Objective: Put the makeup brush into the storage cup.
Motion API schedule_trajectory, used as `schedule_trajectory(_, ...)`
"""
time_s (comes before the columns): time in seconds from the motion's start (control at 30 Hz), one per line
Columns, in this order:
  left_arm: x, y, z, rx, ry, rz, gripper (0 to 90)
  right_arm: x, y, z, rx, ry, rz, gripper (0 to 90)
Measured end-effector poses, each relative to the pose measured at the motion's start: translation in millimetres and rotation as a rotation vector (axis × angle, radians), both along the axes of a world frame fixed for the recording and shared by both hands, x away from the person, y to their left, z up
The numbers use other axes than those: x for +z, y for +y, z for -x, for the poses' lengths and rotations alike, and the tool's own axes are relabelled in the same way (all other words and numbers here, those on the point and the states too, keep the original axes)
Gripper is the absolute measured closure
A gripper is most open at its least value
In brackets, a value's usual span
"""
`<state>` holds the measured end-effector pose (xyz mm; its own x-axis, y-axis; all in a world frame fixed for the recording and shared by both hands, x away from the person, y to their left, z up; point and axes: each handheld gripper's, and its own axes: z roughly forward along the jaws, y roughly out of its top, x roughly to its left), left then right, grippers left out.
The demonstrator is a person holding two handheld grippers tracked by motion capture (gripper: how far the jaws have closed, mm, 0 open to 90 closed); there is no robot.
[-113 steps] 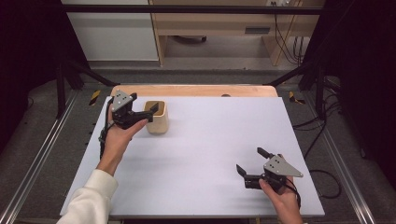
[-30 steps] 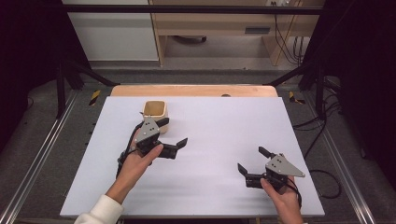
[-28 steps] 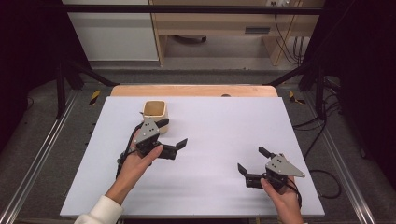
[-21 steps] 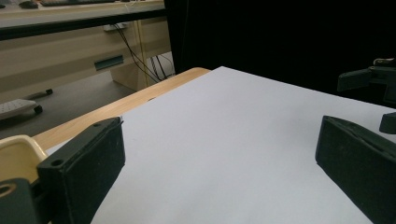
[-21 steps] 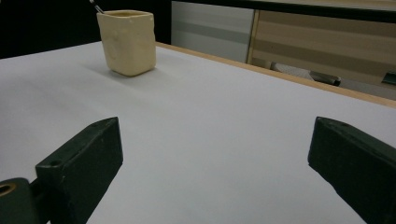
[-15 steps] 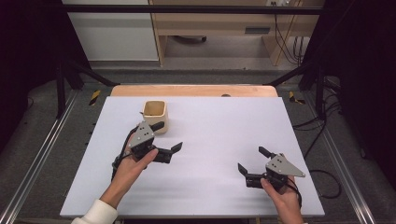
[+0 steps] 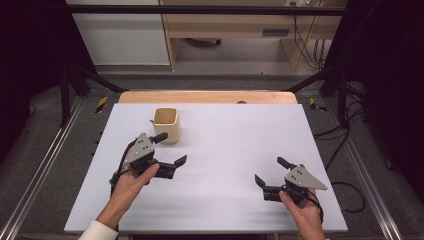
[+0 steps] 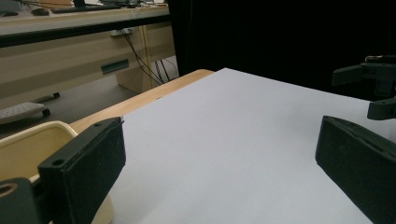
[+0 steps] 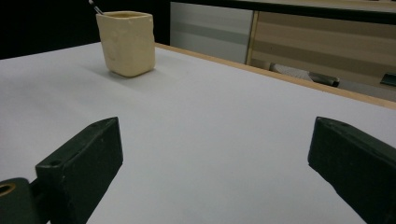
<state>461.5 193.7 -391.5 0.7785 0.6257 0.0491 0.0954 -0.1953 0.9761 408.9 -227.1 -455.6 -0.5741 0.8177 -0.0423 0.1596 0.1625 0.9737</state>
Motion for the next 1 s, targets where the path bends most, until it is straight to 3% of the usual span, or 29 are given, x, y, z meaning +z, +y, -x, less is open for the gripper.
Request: schedule_trajectory(1.0, -10.6, 48.3, 21.3, 0.054, -0.036, 0.000, 1.6, 1.9, -3.9, 0.0, -0.007, -0.007, -0.005, 3.7)
